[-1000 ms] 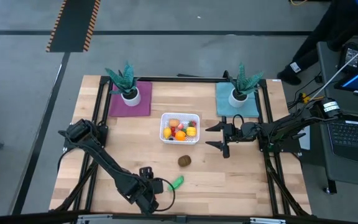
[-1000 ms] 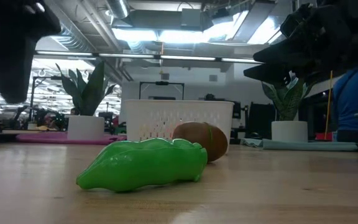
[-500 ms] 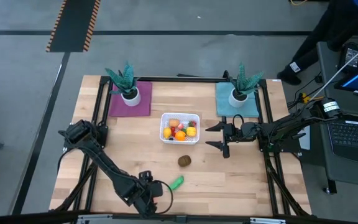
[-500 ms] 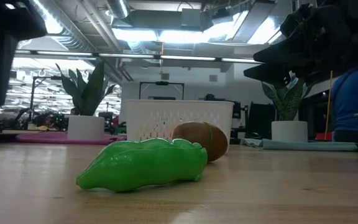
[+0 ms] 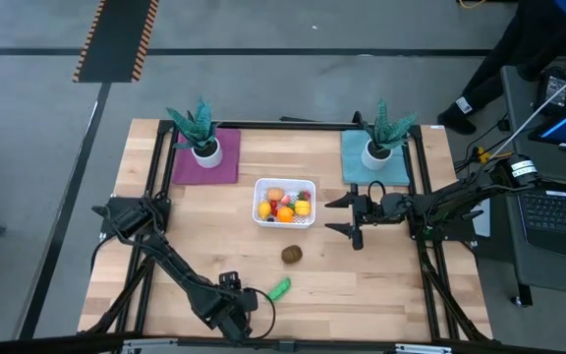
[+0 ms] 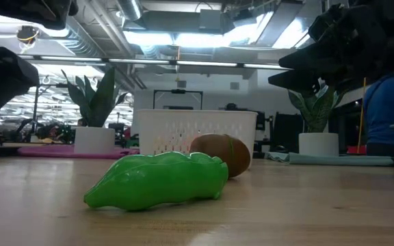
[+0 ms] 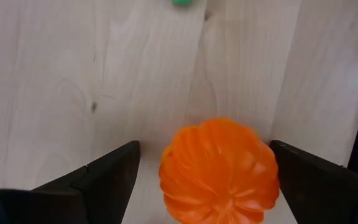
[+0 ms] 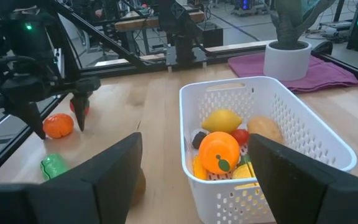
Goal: Pick and placing Produce into tupperware
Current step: Put the orange pumpkin into the white bin
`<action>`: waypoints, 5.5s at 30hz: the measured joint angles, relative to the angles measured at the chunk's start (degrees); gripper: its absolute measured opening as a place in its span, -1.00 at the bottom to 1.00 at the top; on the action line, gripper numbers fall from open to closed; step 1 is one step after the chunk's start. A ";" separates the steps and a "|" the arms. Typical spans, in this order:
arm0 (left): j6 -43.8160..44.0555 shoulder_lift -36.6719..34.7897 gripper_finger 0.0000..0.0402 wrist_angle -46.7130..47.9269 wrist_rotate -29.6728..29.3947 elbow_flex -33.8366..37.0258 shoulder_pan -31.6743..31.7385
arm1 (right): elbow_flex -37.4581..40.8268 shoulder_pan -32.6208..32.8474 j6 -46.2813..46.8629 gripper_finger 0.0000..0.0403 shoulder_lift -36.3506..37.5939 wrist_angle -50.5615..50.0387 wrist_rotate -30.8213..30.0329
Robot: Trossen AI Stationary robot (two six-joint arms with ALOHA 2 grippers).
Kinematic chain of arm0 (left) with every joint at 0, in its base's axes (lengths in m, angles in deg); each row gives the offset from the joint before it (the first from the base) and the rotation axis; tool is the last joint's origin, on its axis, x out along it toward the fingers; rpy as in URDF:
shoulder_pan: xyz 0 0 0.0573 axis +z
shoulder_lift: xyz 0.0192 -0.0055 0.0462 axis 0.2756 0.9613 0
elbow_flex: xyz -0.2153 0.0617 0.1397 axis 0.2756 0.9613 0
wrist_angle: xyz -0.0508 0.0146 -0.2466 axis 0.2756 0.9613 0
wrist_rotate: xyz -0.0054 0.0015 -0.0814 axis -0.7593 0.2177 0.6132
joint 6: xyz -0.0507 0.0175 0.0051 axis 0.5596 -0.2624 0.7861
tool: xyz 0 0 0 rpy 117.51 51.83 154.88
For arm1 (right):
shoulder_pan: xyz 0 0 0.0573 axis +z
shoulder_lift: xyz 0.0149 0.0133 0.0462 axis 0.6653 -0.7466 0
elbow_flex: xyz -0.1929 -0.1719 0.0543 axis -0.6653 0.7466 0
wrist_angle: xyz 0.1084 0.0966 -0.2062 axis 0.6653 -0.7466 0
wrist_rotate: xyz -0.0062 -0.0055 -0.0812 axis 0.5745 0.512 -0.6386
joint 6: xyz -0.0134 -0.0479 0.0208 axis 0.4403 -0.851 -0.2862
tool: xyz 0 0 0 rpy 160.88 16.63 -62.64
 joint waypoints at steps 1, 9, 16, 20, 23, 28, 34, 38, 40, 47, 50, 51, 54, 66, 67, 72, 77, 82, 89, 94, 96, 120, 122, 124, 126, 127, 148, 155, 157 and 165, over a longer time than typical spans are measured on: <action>0.02 0.04 0.72 0.05 0.00 -0.06 0.07 | 0.00 -0.02 0.40 0.46 0.00 -0.02 0.00; 3.33 0.08 0.72 1.04 -0.02 -0.08 0.17 | 0.00 -0.02 0.82 0.46 0.00 0.00 0.00; 4.76 0.13 0.72 0.87 -0.47 -0.08 0.19 | 0.00 -0.01 0.81 0.46 0.00 0.00 0.00; 4.78 0.13 0.67 1.44 -0.13 -0.08 0.21 | 0.00 -0.02 0.80 0.46 0.00 0.00 0.00; 4.88 0.13 0.56 2.31 -0.07 -0.08 0.24 | 0.00 -0.01 0.80 0.46 0.00 0.00 0.00; 6.03 0.13 0.26 2.86 0.79 -0.06 0.32 | 0.00 -0.02 0.80 0.46 0.00 0.00 0.00; 5.87 0.13 0.17 2.84 1.43 -0.06 0.32 | 0.00 -0.01 0.80 0.46 0.00 0.00 0.00; 4.67 0.05 0.17 2.77 2.05 -0.06 0.61 | 0.00 -0.02 0.80 0.46 0.00 0.00 0.00; 3.93 -0.19 0.17 2.74 2.33 0.02 0.61 | 0.00 -0.01 0.80 0.46 0.00 0.00 0.00; 2.77 -3.75 0.17 2.85 4.62 0.16 0.41 | 0.00 -0.01 0.80 0.46 0.00 0.00 0.00; 2.36 -5.22 0.17 3.75 3.97 0.16 0.71 | 0.00 0.00 0.77 0.46 0.00 -0.02 0.00; 2.34 -5.70 0.17 4.49 3.79 0.16 0.81 | 0.00 -0.02 0.75 0.46 0.00 -0.02 -0.02; 2.14 -7.56 0.17 7.13 3.78 0.13 1.15 | 0.00 -0.01 0.71 0.46 0.00 -0.02 0.00; -6.82 -13.46 0.17 11.23 1.80 0.05 5.59 | 0.00 -0.01 -0.14 0.46 0.00 -0.04 0.00; -8.09 -13.73 0.17 11.17 1.34 0.03 6.17 | 0.00 -0.01 -0.49 0.46 0.00 -0.05 -0.01; -14.05 -13.95 0.17 10.67 -1.97 0.06 8.89 | 0.00 -0.02 -0.75 0.46 0.00 -0.37 0.00; -22.23 -14.06 0.17 -0.60 -4.16 4.56 11.51 | 0.00 -0.02 -1.11 0.46 0.00 -0.85 -0.01; -26.82 -14.04 0.17 -13.07 -4.31 11.42 13.94 | 0.00 0.00 -0.91 0.46 0.00 -0.88 -0.02; -38.62 -14.12 0.17 -38.90 -3.94 20.85 17.74 | 0.00 0.03 -0.55 0.46 0.00 -1.50 0.00; -41.43 -15.73 0.17 -47.94 -3.53 26.11 19.08 | 0.02 0.66 -0.67 0.46 0.00 -2.58 0.01; -42.32 -16.34 0.17 -54.13 -3.37 28.47 19.09 | -0.02 0.66 -0.60 0.46 0.00 -3.27 0.02; -51.93 -39.61 0.17 -96.64 -10.11 63.11 18.51 | 0.00 0.66 0.93 0.46 0.00 -3.67 0.04; -51.95 -39.70 0.17 -99.72 -10.14 64.69 18.60 | 0.00 0.66 0.90 0.46 0.00 -3.72 0.02; -51.85 -39.70 0.17 -100.72 -11.17 65.54 18.66 | 0.00 0.66 0.90 0.46 0.00 -3.72 0.04; -51.87 -39.70 0.17 -100.65 -13.28 65.79 18.73 | 0.00 0.66 0.88 0.46 0.00 -3.72 0.04; -52.10 -39.70 0.17 -100.68 -14.28 65.80 18.78 | 0.00 0.66 0.88 0.46 0.00 -3.72 0.03; -50.59 -39.68 0.17 -100.70 -24.69 65.80 23.88 | 0.02 0.61 0.95 0.46 0.00 -3.72 -0.08; -48.32 -39.63 0.17 -94.58 -18.03 62.34 28.00 | 0.02 0.61 0.88 0.46 0.00 -3.69 -0.63; -47.52 -39.64 0.17 -89.47 -16.43 60.21 29.81 | 0.02 0.61 0.88 0.46 0.00 -3.69 -0.64; -45.03 -39.63 0.17 -65.69 -8.58 48.84 36.30 | 0.02 0.61 0.80 0.46 0.00 -3.76 -0.64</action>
